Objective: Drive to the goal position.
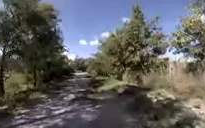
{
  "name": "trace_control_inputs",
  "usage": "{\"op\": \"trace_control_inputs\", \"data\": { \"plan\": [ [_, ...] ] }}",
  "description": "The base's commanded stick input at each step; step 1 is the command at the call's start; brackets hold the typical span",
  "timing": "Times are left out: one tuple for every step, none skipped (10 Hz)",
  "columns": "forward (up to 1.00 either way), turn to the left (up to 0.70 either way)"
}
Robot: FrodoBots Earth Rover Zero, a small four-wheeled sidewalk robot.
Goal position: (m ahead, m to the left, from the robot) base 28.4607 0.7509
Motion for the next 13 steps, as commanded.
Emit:
{"op": "trace_control_inputs", "data": {
  "plan": [
    [0.85, 0.0],
    [0.85, 0.08],
    [0.85, 0.26],
    [0.85, 0.1],
    [0.85, 0.0],
    [0.85, 0.0],
    [0.85, 0.0],
    [0.85, 0.0],
    [0.85, 0.0],
    [0.85, 0.0],
    [0.85, 0.0],
    [0.85, 0.01],
    [0.85, 0.02]
  ]
}}
